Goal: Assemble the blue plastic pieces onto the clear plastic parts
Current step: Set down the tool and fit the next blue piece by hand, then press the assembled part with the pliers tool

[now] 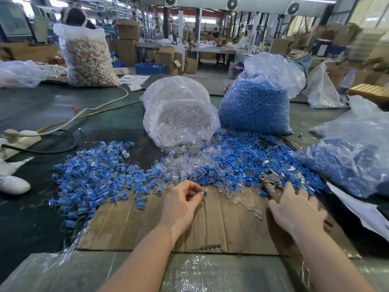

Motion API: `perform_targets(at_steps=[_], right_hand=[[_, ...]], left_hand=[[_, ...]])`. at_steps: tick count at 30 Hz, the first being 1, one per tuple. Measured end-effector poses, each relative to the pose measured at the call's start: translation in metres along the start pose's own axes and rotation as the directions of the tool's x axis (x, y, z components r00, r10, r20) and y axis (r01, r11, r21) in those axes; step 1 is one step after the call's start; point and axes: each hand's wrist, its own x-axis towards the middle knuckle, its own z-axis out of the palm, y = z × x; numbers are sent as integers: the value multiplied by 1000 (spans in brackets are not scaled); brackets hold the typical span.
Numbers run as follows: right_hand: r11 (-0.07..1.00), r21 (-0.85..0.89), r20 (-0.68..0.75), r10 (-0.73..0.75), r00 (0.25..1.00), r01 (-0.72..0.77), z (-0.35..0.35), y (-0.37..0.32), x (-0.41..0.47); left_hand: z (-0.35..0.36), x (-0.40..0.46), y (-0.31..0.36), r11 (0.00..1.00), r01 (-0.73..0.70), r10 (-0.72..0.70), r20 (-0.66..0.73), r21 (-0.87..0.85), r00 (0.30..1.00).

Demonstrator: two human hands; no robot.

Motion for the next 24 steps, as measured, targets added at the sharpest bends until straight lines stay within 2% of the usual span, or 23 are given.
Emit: perform_targets(at_steps=[5, 8, 10, 12, 14, 18, 24], right_hand=[[996, -2, -174, -91, 980, 92, -9, -7, -11], [937, 80, -259, -309, 915, 339, -23, -14, -19], [854, 256, -181, -417, 891, 452, -33, -25, -28], [740, 527, -10, -486, 874, 417, -40, -37, -37], [642, 710, 141, -531, 836, 288, -42, -46, -46], [623, 768, 277, -535, 798, 151, -37, -55, -55], [622, 772, 367, -600, 711, 126, -38, -55, -57]], left_hand=[[-3, 4, 3, 989, 88, -89, -4, -116, 996], [-4, 9, 6, 959, 168, -172, 2, -228, 985], [-5, 12, 9, 900, 237, -245, 26, -365, 969], [-6, 15, 13, 850, 270, -284, 40, -453, 958], [-7, 17, 16, 836, 280, -297, 38, -472, 954], [-7, 21, 17, 841, 285, -317, 8, -459, 948], [-9, 22, 13, 861, 303, -345, -30, -409, 938]])
